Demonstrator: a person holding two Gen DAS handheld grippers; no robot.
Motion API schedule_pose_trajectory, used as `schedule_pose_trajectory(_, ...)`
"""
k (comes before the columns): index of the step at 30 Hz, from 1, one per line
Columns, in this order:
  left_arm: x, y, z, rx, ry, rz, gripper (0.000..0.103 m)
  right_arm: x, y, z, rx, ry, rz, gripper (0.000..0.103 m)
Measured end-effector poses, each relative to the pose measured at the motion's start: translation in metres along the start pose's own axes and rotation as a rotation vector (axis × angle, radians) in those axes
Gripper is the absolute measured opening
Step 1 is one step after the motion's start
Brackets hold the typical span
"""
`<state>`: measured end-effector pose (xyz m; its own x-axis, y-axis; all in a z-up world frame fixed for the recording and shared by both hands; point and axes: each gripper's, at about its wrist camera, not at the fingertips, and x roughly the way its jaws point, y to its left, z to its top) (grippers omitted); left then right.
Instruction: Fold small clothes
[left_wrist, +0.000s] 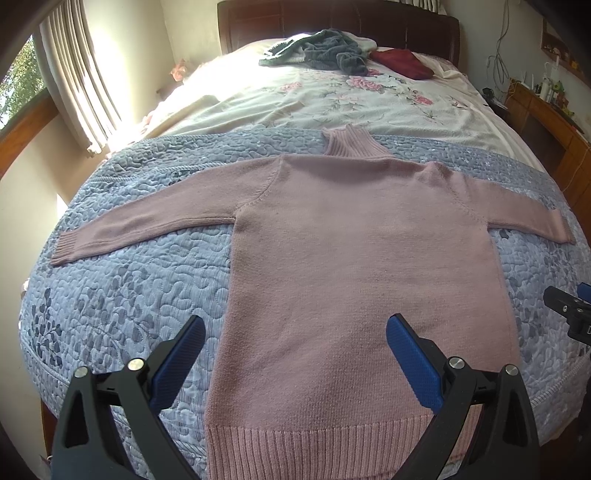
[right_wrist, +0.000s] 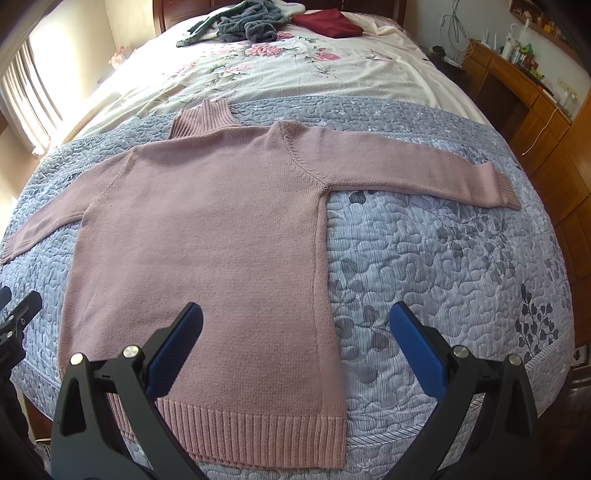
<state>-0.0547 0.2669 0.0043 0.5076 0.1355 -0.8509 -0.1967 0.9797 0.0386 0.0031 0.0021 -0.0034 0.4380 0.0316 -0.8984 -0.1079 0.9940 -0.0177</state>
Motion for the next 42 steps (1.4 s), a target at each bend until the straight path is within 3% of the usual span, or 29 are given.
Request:
schedule_pose_trajectory(15, 0.000, 0.002, -0.002, -0.009, -0.001, -0.003, 0.099, 0.000, -0.001, 0.000, 0.001, 0.002, 0.002, 0.100)
schedule_pose_trajectory(23, 0.018, 0.009, -0.009, -0.040, 0.008, -0.129, 0.099, 0.012, -0.020, 0.002, 0.012, -0.008, 0.027, 0.100)
schedule_pose_trajectory(27, 0.038, 0.004, -0.001, -0.067, 0.050, -0.124, 0.099, 0.036, -0.080, 0.022, 0.089, 0.033, 0.013, 0.100)
schedule_pose_trajectory(31, 0.058, -0.016, 0.026, -0.076, 0.071, -0.155, 0.099, 0.056, -0.174, 0.051, 0.221, 0.044, -0.011, 0.100)
schedule_pose_trajectory(37, 0.090, -0.079, 0.080, -0.017, 0.051, -0.183, 0.099, 0.093, -0.318, 0.096, 0.400, 0.058, -0.096, 0.100)
schedule_pose_trajectory(42, 0.109, -0.129, 0.115, 0.021, 0.024, -0.214, 0.099, 0.133, -0.413, 0.110, 0.573, 0.128, -0.083, 0.100)
